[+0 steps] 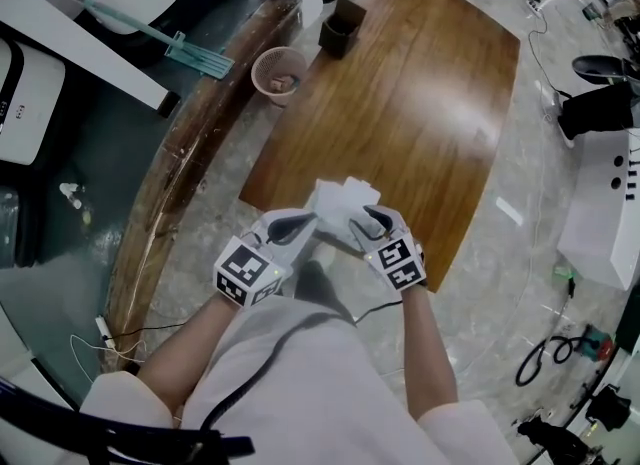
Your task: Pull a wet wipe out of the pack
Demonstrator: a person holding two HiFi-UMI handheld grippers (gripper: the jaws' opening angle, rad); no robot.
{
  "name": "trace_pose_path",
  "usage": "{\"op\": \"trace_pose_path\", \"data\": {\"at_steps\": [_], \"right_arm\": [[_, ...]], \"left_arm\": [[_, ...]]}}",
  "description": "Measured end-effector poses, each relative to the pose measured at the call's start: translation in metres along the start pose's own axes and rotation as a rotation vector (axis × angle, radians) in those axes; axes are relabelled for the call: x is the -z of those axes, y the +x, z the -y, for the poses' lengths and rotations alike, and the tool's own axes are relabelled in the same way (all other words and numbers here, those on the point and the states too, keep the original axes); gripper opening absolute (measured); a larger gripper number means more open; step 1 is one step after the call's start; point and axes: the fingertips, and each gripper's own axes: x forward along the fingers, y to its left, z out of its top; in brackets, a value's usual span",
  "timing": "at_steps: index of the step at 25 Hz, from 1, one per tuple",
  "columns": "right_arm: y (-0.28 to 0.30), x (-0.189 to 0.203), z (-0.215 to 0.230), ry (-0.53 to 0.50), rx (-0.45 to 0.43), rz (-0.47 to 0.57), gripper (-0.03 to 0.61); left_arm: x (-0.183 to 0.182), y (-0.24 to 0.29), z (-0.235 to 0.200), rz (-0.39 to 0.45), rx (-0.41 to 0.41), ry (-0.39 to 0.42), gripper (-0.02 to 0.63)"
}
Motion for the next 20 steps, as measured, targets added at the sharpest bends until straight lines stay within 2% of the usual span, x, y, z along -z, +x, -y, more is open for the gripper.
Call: {"op": "trace_pose_path", "data": {"at_steps": [13, 20], "right_arm": [[0.012, 0.005, -0.002, -0.016, -0.01, -0.061, 0.146], [0.012, 0.004, -0.004, -0.033, -0.003, -0.074, 0.038]], "left_arm": [[0.005, 0.006, 0.003, -0.022, -0.004, 0.006, 0.006], [0.006, 0.007, 0.004, -0.028, 0.007, 0.009, 0.006]]}}
